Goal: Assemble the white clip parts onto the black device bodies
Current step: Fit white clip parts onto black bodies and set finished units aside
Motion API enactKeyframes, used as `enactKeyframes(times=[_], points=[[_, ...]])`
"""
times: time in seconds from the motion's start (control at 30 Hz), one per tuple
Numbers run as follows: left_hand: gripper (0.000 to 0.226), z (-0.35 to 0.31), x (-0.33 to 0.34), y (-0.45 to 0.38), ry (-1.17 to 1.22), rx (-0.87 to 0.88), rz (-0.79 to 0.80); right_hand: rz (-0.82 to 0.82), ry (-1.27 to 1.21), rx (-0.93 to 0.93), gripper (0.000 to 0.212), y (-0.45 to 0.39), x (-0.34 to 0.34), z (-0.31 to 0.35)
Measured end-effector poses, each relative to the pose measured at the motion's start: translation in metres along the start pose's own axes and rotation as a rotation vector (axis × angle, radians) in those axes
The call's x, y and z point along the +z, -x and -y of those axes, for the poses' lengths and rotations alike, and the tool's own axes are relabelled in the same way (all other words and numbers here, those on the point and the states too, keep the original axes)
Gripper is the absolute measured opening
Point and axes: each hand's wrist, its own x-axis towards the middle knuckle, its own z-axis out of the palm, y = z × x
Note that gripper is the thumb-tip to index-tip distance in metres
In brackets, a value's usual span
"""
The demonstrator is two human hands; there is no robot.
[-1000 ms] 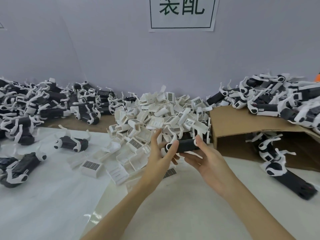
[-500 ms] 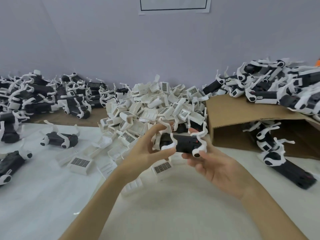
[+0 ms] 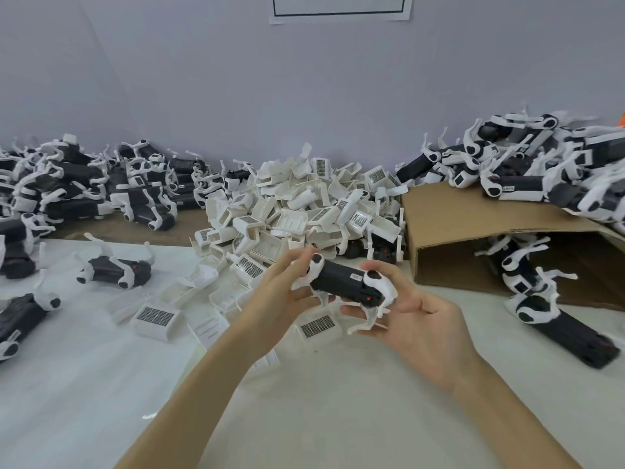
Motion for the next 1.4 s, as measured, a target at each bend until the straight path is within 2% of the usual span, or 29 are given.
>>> enactKeyframes(times=[0.17,0.2,0.33,0.4,0.5,0.57,0.67,0.73,0.87,0.93,1.0,1.1,1.2,1.4], points=[[0.041,0.000,0.001,0.003,-0.021,0.001,0.002,0.054,-0.027,0.006,0.070,0.000,0.003,-0.002],[0.039,0.001,0.003,0.004,-0.026,0.028,-0.010,0.008,-0.037,-0.009,0.068,0.000,0.004,-0.003],[0.027,0.005,0.007,0.005,-0.072,0.155,-0.050,-0.350,0.047,-0.134,0.046,0.000,0.003,-0.003],[0.035,0.006,0.008,0.005,-0.117,0.219,-0.066,-0.409,0.058,-0.141,0.041,0.002,0.000,-0.003],[0.051,0.006,0.011,0.007,-0.149,0.289,-0.089,-0.386,0.053,-0.062,0.033,0.000,-0.004,-0.004],[0.056,0.008,0.011,0.007,-0.161,0.324,-0.110,-0.371,0.046,-0.029,0.049,-0.004,0.001,-0.006],[0.060,0.009,0.011,0.007,-0.181,0.345,-0.097,-0.339,0.462,-0.054,0.067,-0.006,0.000,-0.013],[0.061,0.006,0.009,0.008,-0.197,0.356,-0.040,-0.295,0.636,-0.079,0.063,-0.004,-0.002,-0.016],[0.058,-0.009,-0.003,0.011,-0.345,0.319,0.135,-0.209,0.571,-0.140,0.054,0.000,-0.011,-0.011],[0.056,-0.017,-0.013,0.013,-0.463,0.304,0.248,-0.181,0.608,-0.183,0.057,0.002,-0.010,-0.006],[0.067,-0.022,-0.020,0.014,-0.605,0.313,0.291,-0.175,0.737,-0.231,0.063,0.005,-0.010,-0.003],[0.077,-0.019,-0.022,0.013,-0.841,0.379,0.251,-0.229,1.018,-0.323,0.070,0.006,-0.011,-0.003],[0.075,-0.013,-0.020,0.012,-0.984,0.457,0.196,-0.289,1.226,-0.392,0.071,0.005,-0.010,-0.008],[0.064,-0.014,-0.020,0.012,-1.009,0.508,0.206,-0.284,1.319,-0.412,0.069,0.009,-0.012,0.002]])
